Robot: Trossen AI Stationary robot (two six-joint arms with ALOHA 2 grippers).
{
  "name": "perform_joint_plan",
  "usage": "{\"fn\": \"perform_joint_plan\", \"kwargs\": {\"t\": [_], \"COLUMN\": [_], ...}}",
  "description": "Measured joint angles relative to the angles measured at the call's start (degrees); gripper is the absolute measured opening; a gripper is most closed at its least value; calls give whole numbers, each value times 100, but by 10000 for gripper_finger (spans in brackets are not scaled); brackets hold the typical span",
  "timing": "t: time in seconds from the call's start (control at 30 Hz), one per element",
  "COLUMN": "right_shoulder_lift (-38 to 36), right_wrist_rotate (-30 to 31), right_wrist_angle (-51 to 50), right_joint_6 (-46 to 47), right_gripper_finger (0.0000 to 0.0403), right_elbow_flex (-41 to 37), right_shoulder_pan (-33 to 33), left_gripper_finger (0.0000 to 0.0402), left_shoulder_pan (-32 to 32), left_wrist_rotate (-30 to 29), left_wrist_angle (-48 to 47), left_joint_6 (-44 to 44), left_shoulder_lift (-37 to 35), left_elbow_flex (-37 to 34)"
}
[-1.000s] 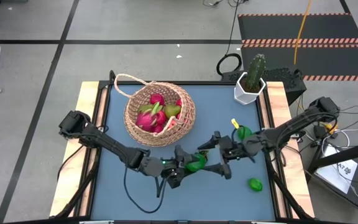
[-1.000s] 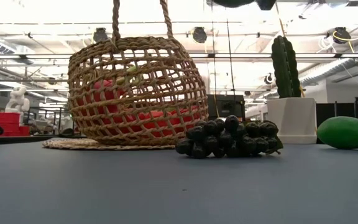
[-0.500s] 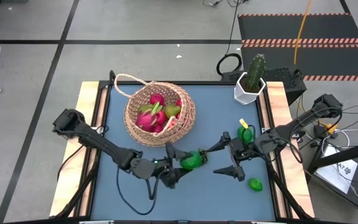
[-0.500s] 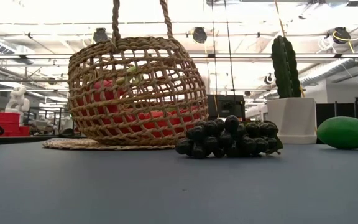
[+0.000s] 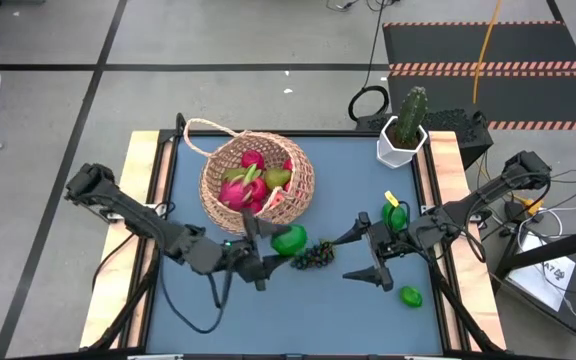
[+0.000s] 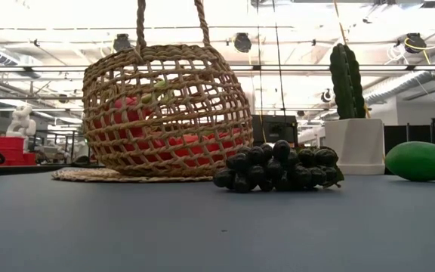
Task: Build produce basket
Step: Put the green lime into the basket
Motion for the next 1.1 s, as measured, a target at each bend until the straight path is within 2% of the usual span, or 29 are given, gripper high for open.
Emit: {"fn": "perform_joint_plan", "kwargs": {"t": [0.23,0.5,0.77,0.97,1.1], "right_shoulder_lift": [0,2,4,4,4], "right_wrist_rotate": [0,-2,-2,-2,-2], "right_wrist_angle": [-22,-33,-88,-163,-163], "right_joint_6": [8,17,17,17,17], "right_gripper_finger": [400,400,400,400,400], "right_elbow_flex": [0,0,0,0,0], "right_shoulder_pan": [0,0,0,0,0], "left_gripper_finger": [314,315,315,315,315], "left_shoulder_pan": [95,411,1314,2097,2519], "left_wrist_rotate": [-225,-924,-857,-277,-223], "left_wrist_angle": [-77,-583,-1807,-3260,-3886], "left_joint_6": [230,148,-1042,-2177,-2729], "left_shoulder_lift": [-777,-1655,-2257,-2295,-2198], "left_elbow_flex": [0,0,4,4,4]}}
